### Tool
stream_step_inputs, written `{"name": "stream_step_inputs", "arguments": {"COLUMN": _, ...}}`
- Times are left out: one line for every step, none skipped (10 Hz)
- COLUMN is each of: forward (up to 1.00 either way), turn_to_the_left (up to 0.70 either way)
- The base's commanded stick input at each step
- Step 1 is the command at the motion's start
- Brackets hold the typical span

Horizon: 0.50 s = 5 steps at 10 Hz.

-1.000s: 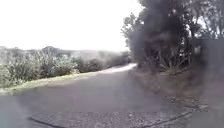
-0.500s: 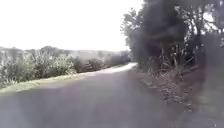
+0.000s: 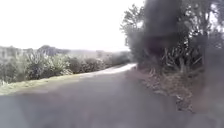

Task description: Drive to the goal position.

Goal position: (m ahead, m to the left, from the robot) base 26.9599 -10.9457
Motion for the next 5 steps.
{"name": "stream_step_inputs", "arguments": {"forward": 1.00, "turn_to_the_left": 0.00}}
{"name": "stream_step_inputs", "arguments": {"forward": 1.00, "turn_to_the_left": 0.00}}
{"name": "stream_step_inputs", "arguments": {"forward": 1.00, "turn_to_the_left": 0.00}}
{"name": "stream_step_inputs", "arguments": {"forward": 1.00, "turn_to_the_left": 0.00}}
{"name": "stream_step_inputs", "arguments": {"forward": 1.00, "turn_to_the_left": 0.00}}
